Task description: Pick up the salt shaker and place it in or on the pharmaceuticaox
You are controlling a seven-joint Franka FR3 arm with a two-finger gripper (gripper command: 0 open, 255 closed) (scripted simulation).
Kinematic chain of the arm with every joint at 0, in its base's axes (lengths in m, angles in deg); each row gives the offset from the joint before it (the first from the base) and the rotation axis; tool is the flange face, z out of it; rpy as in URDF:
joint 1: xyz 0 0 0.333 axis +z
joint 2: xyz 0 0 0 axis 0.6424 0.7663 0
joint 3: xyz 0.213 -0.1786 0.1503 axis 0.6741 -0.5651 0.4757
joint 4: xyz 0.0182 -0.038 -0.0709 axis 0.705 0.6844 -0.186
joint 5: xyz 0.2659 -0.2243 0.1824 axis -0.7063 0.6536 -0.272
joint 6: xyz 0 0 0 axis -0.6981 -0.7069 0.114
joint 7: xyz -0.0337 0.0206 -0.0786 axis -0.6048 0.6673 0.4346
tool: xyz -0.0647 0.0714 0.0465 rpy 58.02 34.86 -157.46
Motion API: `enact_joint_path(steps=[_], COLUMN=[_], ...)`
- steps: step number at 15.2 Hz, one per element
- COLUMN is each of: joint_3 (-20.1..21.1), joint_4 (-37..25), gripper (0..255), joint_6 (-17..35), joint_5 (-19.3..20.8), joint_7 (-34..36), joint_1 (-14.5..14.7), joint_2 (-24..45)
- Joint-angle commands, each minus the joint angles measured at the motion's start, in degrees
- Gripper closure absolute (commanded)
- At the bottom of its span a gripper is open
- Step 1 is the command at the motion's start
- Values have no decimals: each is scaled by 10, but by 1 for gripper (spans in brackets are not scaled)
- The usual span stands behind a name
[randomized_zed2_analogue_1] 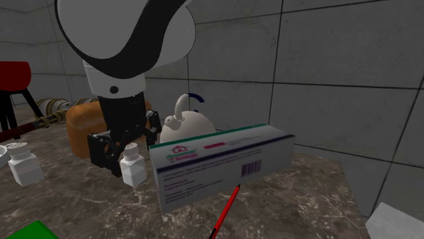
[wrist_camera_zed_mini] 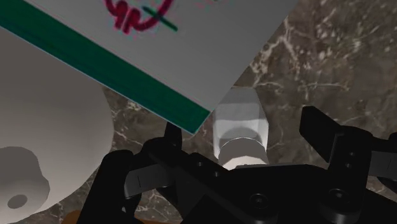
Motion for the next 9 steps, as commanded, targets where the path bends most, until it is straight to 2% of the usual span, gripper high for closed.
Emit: enact_joint_path(steps=[1, 3, 4, 9], joint_3=[0, 0, 0, 0], joint_4=[0, 0, 0, 0], gripper=[0, 0, 255, 255], joint_6=[0, 0, 0, 0], joint_5=[0, 0, 0, 0], joint_7=[0, 0, 0, 0], joint_1=[0, 0, 0, 0], joint_2=[0, 0, 0, 0])
